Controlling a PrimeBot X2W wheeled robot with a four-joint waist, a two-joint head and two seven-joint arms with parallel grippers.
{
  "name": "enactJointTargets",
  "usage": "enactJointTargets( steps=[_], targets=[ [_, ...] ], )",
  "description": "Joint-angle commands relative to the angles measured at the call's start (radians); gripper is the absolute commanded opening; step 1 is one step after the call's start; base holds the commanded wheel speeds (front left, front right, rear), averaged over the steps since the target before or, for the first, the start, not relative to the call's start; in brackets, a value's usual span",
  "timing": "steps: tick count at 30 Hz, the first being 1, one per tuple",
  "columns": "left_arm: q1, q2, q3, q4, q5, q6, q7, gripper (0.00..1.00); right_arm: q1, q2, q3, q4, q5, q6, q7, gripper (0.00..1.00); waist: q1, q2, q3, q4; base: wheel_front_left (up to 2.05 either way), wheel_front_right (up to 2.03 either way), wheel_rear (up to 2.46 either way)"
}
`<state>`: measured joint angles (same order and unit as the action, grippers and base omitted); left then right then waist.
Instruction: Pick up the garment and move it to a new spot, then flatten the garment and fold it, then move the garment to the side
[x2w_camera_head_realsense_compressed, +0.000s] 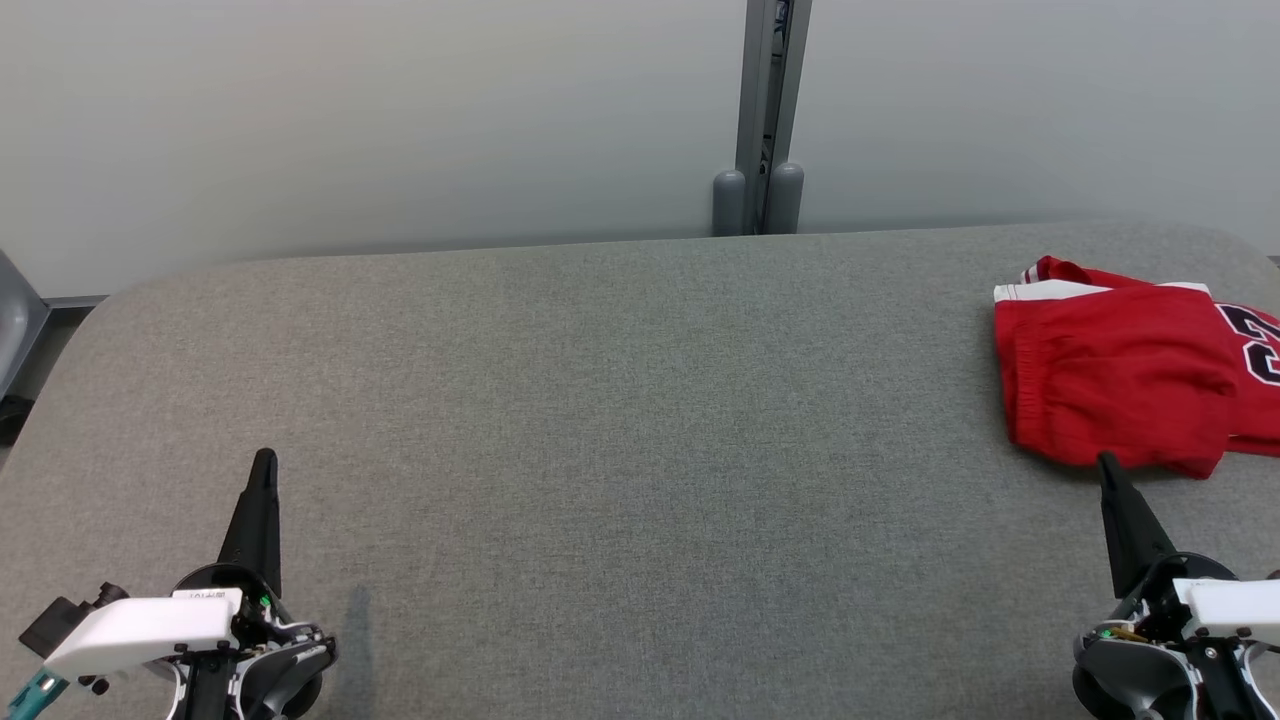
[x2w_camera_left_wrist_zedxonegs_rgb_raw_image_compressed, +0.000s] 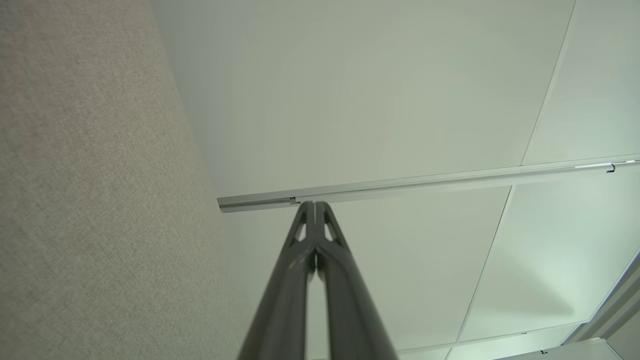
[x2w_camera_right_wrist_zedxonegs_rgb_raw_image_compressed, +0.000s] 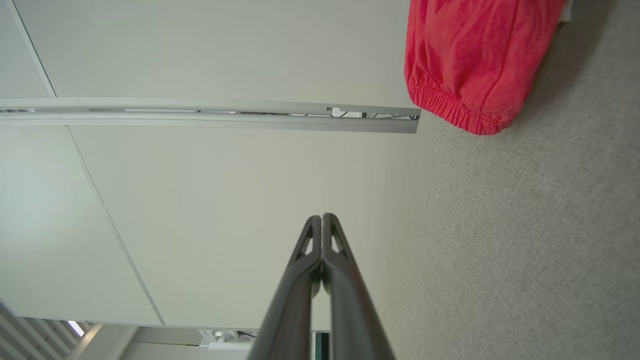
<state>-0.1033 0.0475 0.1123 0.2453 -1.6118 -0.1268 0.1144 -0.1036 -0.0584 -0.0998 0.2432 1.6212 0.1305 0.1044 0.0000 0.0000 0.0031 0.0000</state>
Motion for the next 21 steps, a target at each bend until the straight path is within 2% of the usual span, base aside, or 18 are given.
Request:
enactJointTargets(
  steps=[1, 21],
  targets=[
    [-0.012, 0.005, 0.004, 0.001, -0.002, -0.007, 0.004, 0.0, -0.007, -0.001, -0.005, 0.002, 0.004, 0.0, 0.002, 0.0, 0.0, 0.0, 0.0, 0.0, 0.0, 0.0, 0.0],
    [-0.011, 0.005, 0.004, 0.001, -0.002, -0.007, 0.003, 0.0, -0.008, 0.001, -0.008, 0.002, -0.001, 0.0, 0.006, 0.0, 0.0, 0.0, 0.0, 0.0, 0.0, 0.0, 0.0]
  ],
)
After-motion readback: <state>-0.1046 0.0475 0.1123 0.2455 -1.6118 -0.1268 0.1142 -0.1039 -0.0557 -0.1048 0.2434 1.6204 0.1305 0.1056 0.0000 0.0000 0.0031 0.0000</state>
